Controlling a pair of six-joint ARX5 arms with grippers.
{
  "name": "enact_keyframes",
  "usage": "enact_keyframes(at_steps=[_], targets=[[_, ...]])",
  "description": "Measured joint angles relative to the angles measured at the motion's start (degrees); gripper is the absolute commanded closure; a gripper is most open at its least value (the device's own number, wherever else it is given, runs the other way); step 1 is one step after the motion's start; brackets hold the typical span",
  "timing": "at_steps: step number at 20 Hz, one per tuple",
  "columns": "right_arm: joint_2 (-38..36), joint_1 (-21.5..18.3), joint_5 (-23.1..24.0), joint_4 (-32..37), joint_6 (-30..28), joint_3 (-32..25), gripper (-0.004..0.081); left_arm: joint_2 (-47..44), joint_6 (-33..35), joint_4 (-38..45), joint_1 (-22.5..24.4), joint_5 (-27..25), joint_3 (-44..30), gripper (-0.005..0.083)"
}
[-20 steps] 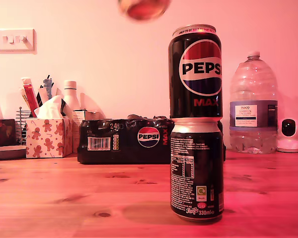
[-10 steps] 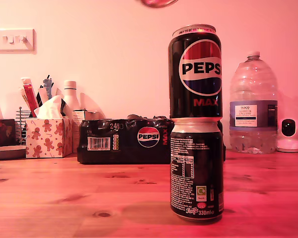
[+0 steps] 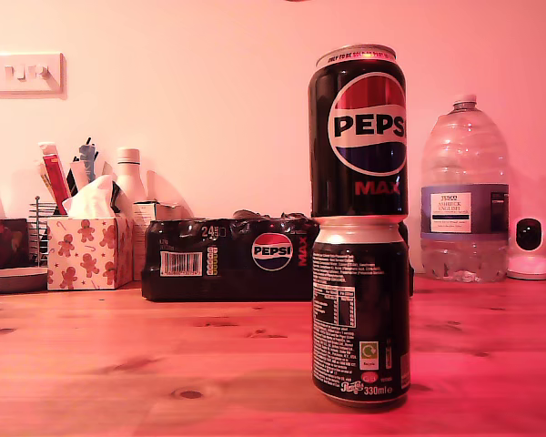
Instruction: Stack up the Pepsi cans on top of each other
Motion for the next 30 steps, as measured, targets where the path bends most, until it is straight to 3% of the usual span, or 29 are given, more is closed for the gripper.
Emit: enact_keyframes(at_steps=[8,22,30], targets=[[0.00,0.00,0.00,0.00,0.00,0.00,0.0768,0.00,4.09,0.35,-4.76,-11.41,0.00,0.0332],[0.00,0.00,0.00,0.00,0.00,0.00,0.0768,5.42,5.44,-4.63,-7.48,-13.57,3.06,0.0332],[0.00,0.00,0.00,-0.02,0.00,0.00,0.0768,5.51,6.08,-3.30,-8.76,-14.60,3.23,0.0332]])
